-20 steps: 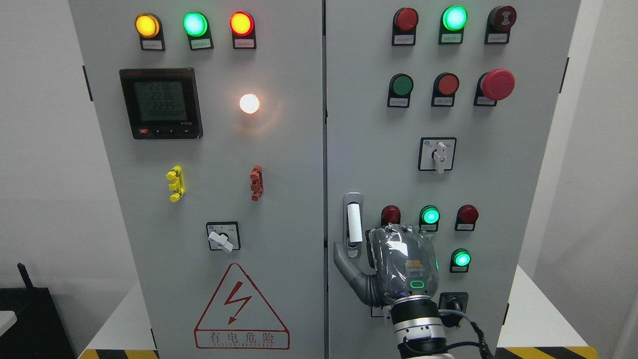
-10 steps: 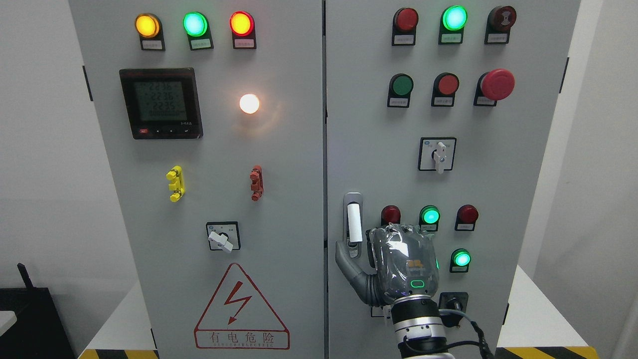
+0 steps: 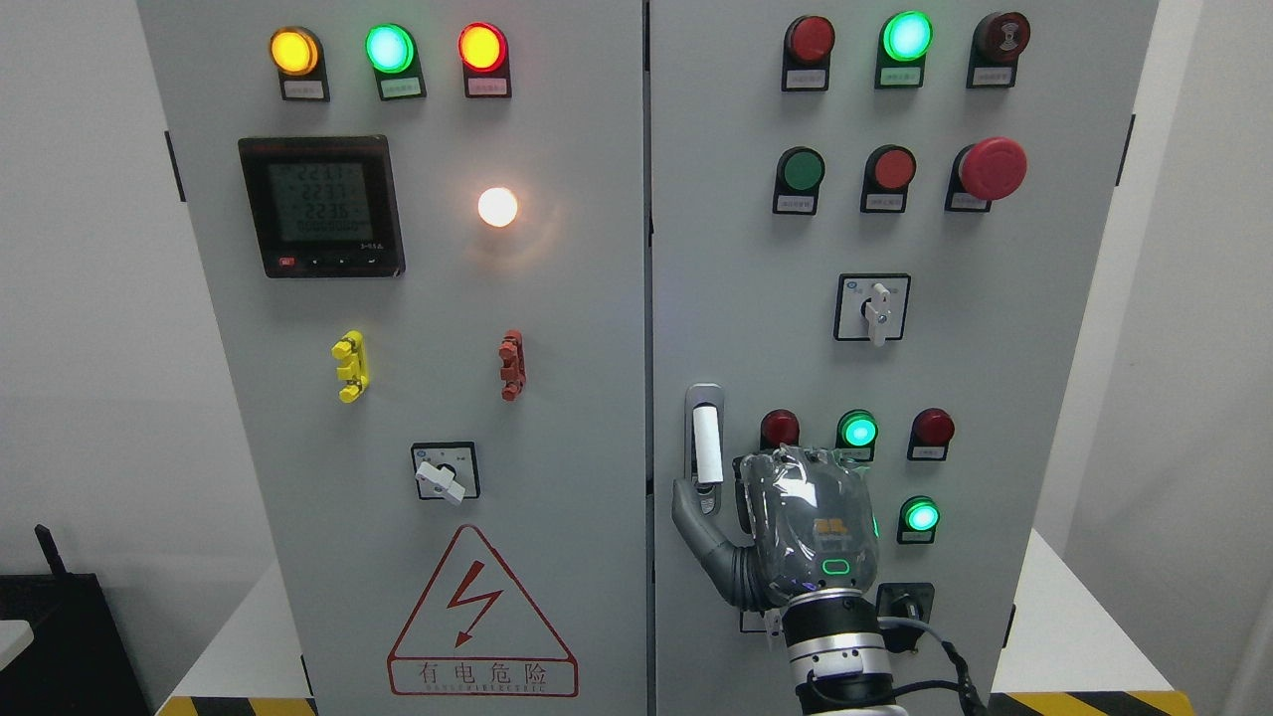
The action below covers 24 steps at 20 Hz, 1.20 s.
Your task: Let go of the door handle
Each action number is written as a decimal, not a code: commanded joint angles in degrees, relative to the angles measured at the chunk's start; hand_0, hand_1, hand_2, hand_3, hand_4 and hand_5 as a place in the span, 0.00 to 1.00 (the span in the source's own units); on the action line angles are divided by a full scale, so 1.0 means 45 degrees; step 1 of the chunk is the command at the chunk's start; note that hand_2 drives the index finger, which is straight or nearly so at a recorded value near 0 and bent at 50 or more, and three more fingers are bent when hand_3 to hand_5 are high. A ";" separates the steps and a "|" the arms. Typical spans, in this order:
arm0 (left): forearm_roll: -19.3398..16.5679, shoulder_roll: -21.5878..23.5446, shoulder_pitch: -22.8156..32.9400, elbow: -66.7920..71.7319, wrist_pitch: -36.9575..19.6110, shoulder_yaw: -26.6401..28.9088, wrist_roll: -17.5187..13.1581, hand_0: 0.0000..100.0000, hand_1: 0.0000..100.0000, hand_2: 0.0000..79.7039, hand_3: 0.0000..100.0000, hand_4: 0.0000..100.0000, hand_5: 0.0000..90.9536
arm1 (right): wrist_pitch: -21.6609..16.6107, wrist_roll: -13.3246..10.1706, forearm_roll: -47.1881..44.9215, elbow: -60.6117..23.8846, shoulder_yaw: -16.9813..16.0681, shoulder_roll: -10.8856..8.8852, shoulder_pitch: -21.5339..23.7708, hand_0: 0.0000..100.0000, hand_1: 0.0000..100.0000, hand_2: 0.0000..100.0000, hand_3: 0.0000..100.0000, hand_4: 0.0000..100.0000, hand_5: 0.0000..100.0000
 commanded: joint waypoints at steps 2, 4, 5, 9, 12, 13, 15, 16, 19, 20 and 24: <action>0.0000 0.0000 -0.0332 -0.0001 0.0008 0.0215 0.0001 0.12 0.39 0.00 0.00 0.00 0.00 | -0.0004 -0.0007 -0.0003 -0.0006 -0.0023 0.0082 0.0024 0.42 0.10 0.98 1.00 0.89 0.99; 0.0000 0.0000 -0.0332 -0.0001 0.0008 0.0215 0.0001 0.12 0.39 0.00 0.00 0.00 0.00 | -0.0004 -0.0007 -0.0003 -0.0006 -0.0023 0.0082 0.0024 0.42 0.11 0.98 1.00 0.89 0.99; 0.0000 0.0000 -0.0332 -0.0001 0.0008 0.0215 0.0001 0.12 0.39 0.00 0.00 0.00 0.00 | -0.0004 -0.0007 -0.0003 -0.0006 -0.0042 0.0082 0.0024 0.43 0.11 0.98 1.00 0.89 0.99; 0.0000 0.0000 -0.0332 -0.0001 0.0008 0.0215 0.0001 0.12 0.39 0.00 0.00 0.00 0.00 | 0.0016 -0.0007 -0.0003 -0.0064 -0.0042 0.0082 0.0024 0.44 0.12 0.98 1.00 0.89 0.99; 0.0000 0.0000 -0.0332 -0.0001 0.0008 0.0215 0.0001 0.12 0.39 0.00 0.00 0.00 0.00 | 0.0016 -0.0007 -0.0003 -0.0084 -0.0042 0.0082 0.0024 0.45 0.12 0.98 1.00 0.89 0.99; 0.0000 0.0000 -0.0332 -0.0001 0.0008 0.0215 0.0001 0.12 0.39 0.00 0.00 0.00 0.00 | 0.0016 -0.0007 -0.0003 -0.0103 -0.0061 0.0082 0.0043 0.46 0.12 0.98 1.00 0.89 0.99; 0.0000 0.0000 -0.0332 -0.0001 0.0008 0.0215 0.0001 0.12 0.39 0.00 0.00 0.00 0.00 | 0.0016 -0.0027 -0.0003 -0.0103 -0.0062 0.0082 0.0082 0.46 0.12 0.98 1.00 0.89 0.99; 0.0000 0.0000 -0.0332 -0.0001 0.0008 0.0215 0.0001 0.12 0.39 0.00 0.00 0.00 0.00 | 0.0016 -0.0008 -0.0003 -0.0103 -0.0062 0.0082 0.0082 0.46 0.12 0.98 1.00 0.89 0.99; 0.0000 0.0000 -0.0332 -0.0001 0.0008 0.0215 0.0001 0.12 0.39 0.00 0.00 0.00 0.00 | 0.0016 -0.0027 -0.0003 -0.0103 -0.0159 0.0082 0.0141 0.47 0.13 0.98 1.00 0.89 0.99; 0.0000 0.0000 -0.0313 -0.0001 0.0008 0.0215 0.0001 0.12 0.39 0.00 0.00 0.00 0.00 | 0.0016 -0.0046 -0.0003 -0.0103 -0.0159 0.0082 0.0141 0.47 0.14 0.98 1.00 0.89 0.99; 0.0000 0.0000 -0.0313 -0.0001 0.0008 0.0215 0.0001 0.12 0.39 0.00 0.00 0.00 0.00 | 0.0016 -0.0066 -0.0003 -0.0103 -0.0179 0.0102 0.0180 0.48 0.14 0.98 1.00 0.89 0.99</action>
